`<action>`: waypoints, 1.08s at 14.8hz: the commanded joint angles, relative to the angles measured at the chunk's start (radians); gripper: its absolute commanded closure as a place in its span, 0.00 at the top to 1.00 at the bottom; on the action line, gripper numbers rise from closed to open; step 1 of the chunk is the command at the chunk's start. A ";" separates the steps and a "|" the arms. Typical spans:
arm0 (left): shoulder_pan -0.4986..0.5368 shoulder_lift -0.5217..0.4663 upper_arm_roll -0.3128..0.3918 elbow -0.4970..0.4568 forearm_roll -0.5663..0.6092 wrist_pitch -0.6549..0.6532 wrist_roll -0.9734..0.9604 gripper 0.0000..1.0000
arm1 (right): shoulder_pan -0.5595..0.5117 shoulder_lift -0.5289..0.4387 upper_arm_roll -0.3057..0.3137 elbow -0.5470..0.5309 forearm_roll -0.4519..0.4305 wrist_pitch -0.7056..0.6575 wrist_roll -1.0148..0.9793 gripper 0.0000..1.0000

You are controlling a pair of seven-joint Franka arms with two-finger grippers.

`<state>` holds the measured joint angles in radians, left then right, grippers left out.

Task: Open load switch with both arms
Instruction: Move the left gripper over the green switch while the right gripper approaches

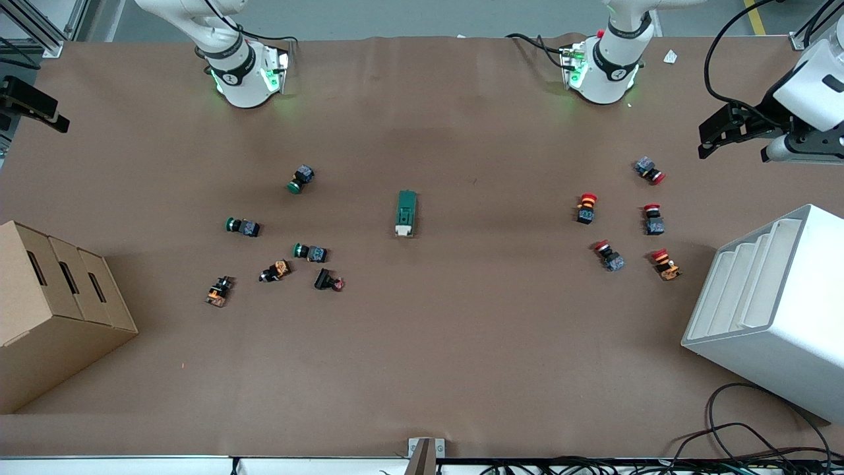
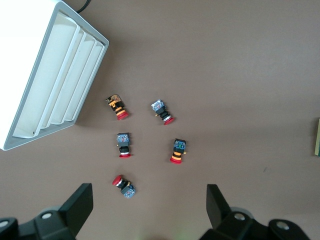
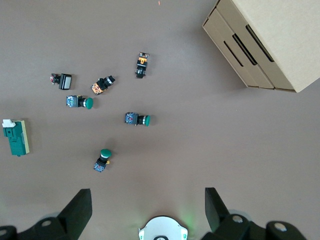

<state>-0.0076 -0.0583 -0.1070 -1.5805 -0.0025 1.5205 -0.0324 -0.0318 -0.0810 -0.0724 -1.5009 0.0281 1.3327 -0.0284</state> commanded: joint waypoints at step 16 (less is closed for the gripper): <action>-0.346 0.293 -0.330 0.054 0.168 0.207 -0.747 1.00 | -0.022 0.056 0.013 0.016 -0.014 -0.007 -0.010 1.00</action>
<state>-0.2603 0.1746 -0.4356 -1.5355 0.0963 1.6876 -0.6387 -0.0361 -0.0675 -0.0720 -1.5005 0.0229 1.3258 -0.0306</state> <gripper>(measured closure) 0.000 0.000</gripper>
